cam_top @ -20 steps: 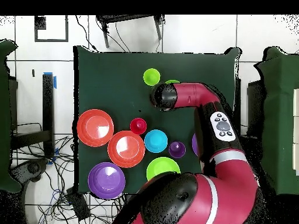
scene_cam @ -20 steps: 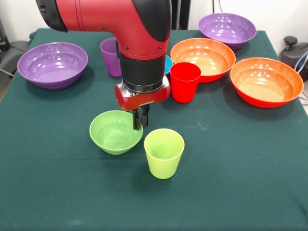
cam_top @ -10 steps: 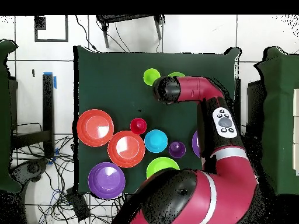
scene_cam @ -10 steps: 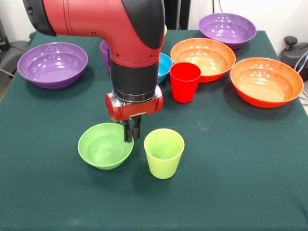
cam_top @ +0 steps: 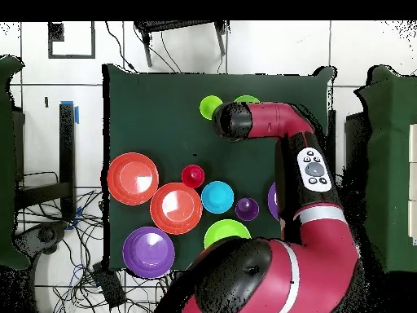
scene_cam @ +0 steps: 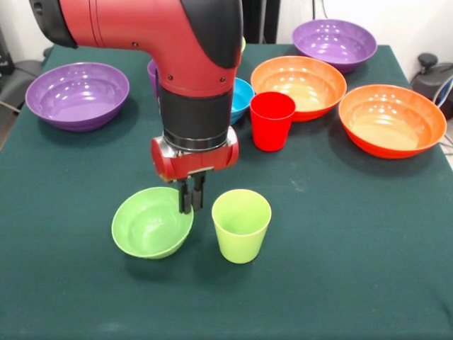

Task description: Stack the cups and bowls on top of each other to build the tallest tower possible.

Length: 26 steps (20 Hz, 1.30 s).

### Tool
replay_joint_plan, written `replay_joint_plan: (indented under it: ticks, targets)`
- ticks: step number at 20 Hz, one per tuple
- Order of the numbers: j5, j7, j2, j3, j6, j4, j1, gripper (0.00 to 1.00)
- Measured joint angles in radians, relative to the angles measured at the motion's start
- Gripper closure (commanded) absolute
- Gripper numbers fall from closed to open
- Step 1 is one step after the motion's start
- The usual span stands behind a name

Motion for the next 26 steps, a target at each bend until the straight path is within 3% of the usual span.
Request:
replay_joint_plan:
  ticks: [6,16,26]
  targets:
    - [-0.002,0.0,-0.063,-0.001,0.014,0.009,0.007,1.0]
    - [-0.006,0.0,-0.191,-0.002,0.119,0.011,0.017,1.0]
    - [-0.009,0.0,-0.246,-0.007,0.191,0.007,0.056,1.0]
